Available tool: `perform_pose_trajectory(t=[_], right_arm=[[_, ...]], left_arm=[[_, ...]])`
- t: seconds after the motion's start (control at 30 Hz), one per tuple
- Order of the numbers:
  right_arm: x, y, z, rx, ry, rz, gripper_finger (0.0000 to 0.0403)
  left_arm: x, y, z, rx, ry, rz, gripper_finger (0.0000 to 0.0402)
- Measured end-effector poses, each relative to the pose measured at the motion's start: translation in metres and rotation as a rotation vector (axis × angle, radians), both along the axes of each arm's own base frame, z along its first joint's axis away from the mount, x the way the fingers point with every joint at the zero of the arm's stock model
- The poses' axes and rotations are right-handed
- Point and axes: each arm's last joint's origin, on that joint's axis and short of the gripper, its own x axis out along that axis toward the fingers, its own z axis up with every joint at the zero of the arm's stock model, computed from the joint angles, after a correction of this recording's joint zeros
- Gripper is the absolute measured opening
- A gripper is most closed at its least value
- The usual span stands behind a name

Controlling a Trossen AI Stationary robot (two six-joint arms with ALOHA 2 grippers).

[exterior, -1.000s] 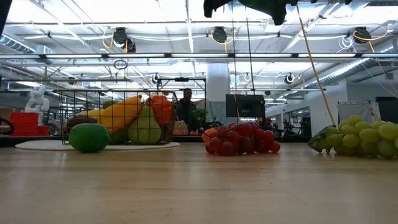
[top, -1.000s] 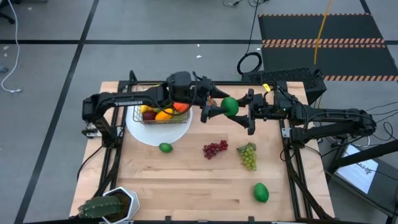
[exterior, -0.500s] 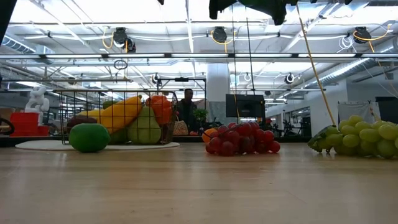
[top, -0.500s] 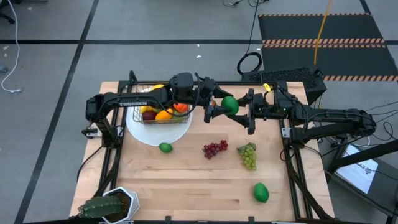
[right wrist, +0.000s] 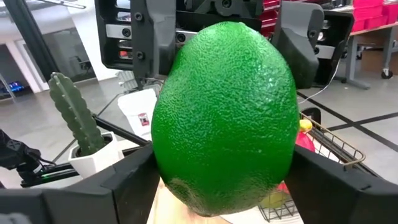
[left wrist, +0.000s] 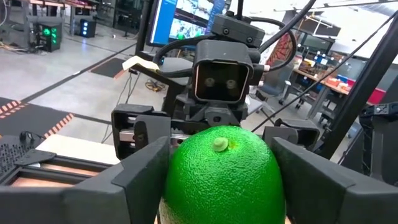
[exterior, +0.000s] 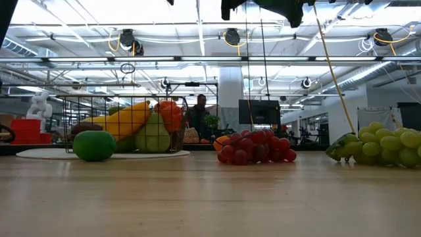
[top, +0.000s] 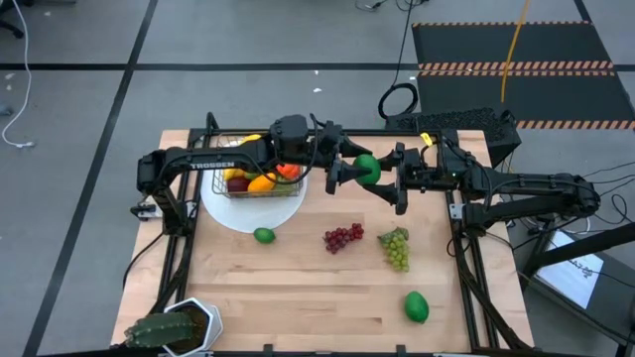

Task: Build produce basket
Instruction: Put the top lime into the wired basket

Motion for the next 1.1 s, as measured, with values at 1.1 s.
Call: perform_pose_trajectory(t=[1.1], right_arm=[[-0.003, -0.006, -0.015, 0.204, 0.144, -0.029, 0.0339]], left_arm=[[-0.095, 0.032, 0.057, 0.046, 0.128, 0.120, 0.0246]])
